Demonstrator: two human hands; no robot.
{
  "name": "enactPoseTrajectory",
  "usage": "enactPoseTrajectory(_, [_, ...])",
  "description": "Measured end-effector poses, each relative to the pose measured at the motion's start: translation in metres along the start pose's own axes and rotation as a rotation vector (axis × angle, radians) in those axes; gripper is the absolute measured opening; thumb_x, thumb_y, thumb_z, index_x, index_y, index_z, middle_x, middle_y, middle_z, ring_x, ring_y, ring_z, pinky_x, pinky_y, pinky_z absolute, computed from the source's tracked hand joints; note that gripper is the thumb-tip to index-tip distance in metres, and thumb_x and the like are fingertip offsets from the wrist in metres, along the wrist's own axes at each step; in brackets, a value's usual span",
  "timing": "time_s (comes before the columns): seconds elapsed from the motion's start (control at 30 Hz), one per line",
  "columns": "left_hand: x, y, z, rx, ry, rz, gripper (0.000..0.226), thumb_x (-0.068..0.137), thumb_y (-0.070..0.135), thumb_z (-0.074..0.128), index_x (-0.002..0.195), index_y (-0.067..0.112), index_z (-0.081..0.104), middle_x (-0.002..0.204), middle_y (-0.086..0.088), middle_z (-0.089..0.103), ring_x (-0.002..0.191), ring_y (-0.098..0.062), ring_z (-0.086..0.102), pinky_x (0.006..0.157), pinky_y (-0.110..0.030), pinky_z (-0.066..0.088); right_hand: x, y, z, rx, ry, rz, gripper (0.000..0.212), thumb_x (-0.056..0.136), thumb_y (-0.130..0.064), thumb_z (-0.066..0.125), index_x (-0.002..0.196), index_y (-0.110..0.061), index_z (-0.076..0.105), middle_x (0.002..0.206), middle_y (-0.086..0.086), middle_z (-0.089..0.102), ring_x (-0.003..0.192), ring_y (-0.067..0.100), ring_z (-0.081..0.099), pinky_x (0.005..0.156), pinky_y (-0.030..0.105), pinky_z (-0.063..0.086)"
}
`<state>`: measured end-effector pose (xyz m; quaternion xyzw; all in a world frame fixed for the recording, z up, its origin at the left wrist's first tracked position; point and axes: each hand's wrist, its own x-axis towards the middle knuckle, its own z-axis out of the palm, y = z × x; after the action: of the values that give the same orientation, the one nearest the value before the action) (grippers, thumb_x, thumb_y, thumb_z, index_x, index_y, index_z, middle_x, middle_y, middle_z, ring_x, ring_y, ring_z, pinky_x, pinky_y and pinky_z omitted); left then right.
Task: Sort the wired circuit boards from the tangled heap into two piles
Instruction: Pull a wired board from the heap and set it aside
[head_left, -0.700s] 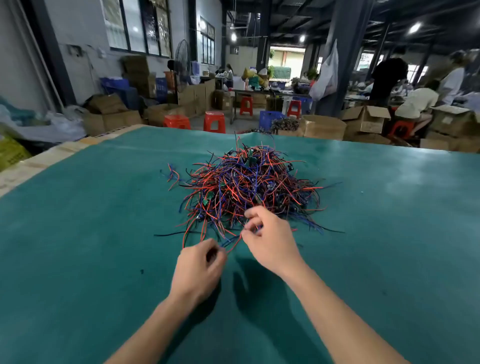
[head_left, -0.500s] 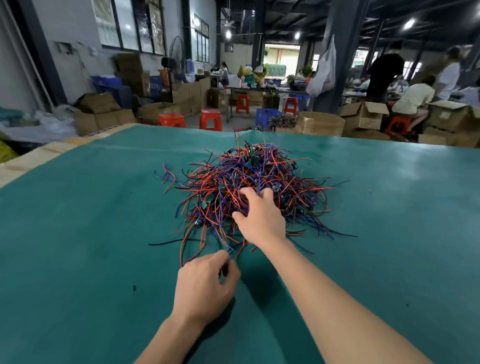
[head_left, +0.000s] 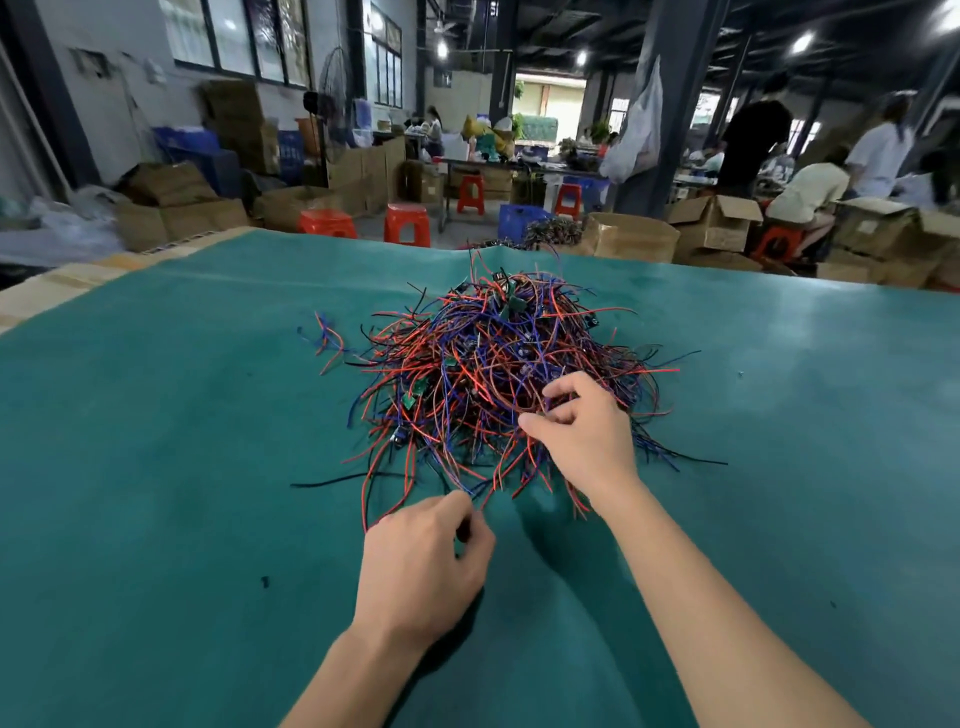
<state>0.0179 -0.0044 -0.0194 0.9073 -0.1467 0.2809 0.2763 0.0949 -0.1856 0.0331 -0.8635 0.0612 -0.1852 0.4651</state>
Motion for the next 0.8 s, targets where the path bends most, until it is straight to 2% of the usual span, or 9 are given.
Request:
enactPoseTrajectory(0.1, [0.001,0.001,-0.001,0.008,-0.024,0.017,0.028,0.079,0.029,0.058,0.062,0.022,0.036,0.051,0.001,0.053,0.049,-0.028,0.052,0.044,-0.030,0.036,-0.046,0.000,-0.024,0.428,0.020,0.080,0.021,0.078,-0.013,0.086,0.088,-0.019,0.068,0.071,0.002,0.073,0.062,0.014,0.061,0.060,0.027,0.046])
enactPoseTrajectory(0.17, [0.001,0.001,0.000,0.016,-0.027,0.027,0.030,0.080,0.031,0.058,0.064,0.024,0.034,0.053,0.000,0.054,0.051,-0.029,0.054,0.045,-0.031,0.037,-0.076,-0.004,-0.032,0.660,-0.112,0.163,0.017,0.078,-0.004,0.084,0.084,-0.012,0.071,0.070,0.005,0.069,0.058,0.016,0.056,0.051,0.024,0.043])
enactPoseTrajectory(0.3, [0.001,0.000,-0.001,0.009,-0.040,0.034,0.029,0.082,0.033,0.057,0.065,0.023,0.036,0.054,-0.001,0.054,0.052,-0.030,0.054,0.045,-0.033,0.039,-0.103,-0.016,-0.039,0.871,-0.422,0.237,0.019,0.069,-0.012,0.087,0.086,-0.016,0.078,0.078,0.004,0.064,0.058,0.013,0.052,0.050,0.022,0.037])
enactPoseTrajectory(0.4, [0.001,-0.001,0.000,0.010,-0.042,0.038,0.024,0.083,0.034,0.055,0.067,0.020,0.044,0.055,-0.002,0.056,0.053,-0.030,0.055,0.045,-0.033,0.042,-0.117,-0.012,-0.039,0.991,-0.578,0.253,0.019,0.076,-0.016,0.079,0.095,-0.014,0.078,0.092,0.008,0.070,0.050,0.011,0.051,0.048,0.020,0.033])
enactPoseTrajectory(0.5, [0.000,-0.001,0.000,0.024,-0.049,0.040,0.020,0.084,0.037,0.053,0.074,0.019,0.054,0.057,-0.002,0.059,0.056,-0.030,0.058,0.048,-0.034,0.042,-0.123,0.004,-0.027,0.977,-0.496,0.325,0.013,0.080,-0.004,0.078,0.092,-0.010,0.077,0.103,0.016,0.073,0.044,0.010,0.045,0.039,0.018,0.034])
enactPoseTrajectory(0.57, [0.001,-0.001,-0.001,-0.004,-0.059,0.034,0.022,0.086,0.039,0.052,0.077,0.020,0.056,0.058,-0.002,0.059,0.058,-0.030,0.058,0.051,-0.035,0.042,-0.122,0.010,-0.016,0.882,-0.406,0.320,0.005,0.091,-0.005,0.070,0.092,-0.008,0.073,0.104,0.019,0.074,0.049,0.015,0.053,0.042,0.022,0.038])
enactPoseTrajectory(0.63, [-0.001,0.000,-0.006,-0.104,-0.102,0.028,0.027,0.088,0.046,0.047,0.075,0.023,0.055,0.055,-0.001,0.054,0.057,-0.026,0.054,0.053,-0.037,0.042,-0.121,0.013,-0.008,0.847,-0.342,0.276,0.012,0.100,-0.004,0.060,0.096,-0.006,0.072,0.108,0.019,0.075,0.059,0.018,0.061,0.049,0.024,0.044])
enactPoseTrajectory(0.73, [-0.005,0.005,-0.009,-0.337,-0.247,-0.050,0.038,0.089,0.060,0.041,0.064,0.033,0.052,0.054,0.002,0.050,0.051,-0.013,0.045,0.053,-0.036,0.041,-0.119,0.016,0.005,0.734,-0.288,0.178,0.027,0.104,-0.003,0.053,0.095,-0.015,0.076,0.107,0.012,0.076,0.086,0.020,0.069,0.068,0.028,0.055])
enactPoseTrajectory(0.8, [-0.009,0.014,-0.008,-0.540,-0.334,-0.155,0.047,0.087,0.066,0.043,0.064,0.027,0.057,0.052,0.006,0.053,0.049,-0.007,0.045,0.050,-0.030,0.038,-0.118,0.018,0.011,0.697,-0.255,0.125,0.031,0.103,0.000,0.053,0.095,-0.018,0.078,0.106,0.005,0.077,0.100,0.024,0.071,0.084,0.034,0.058])
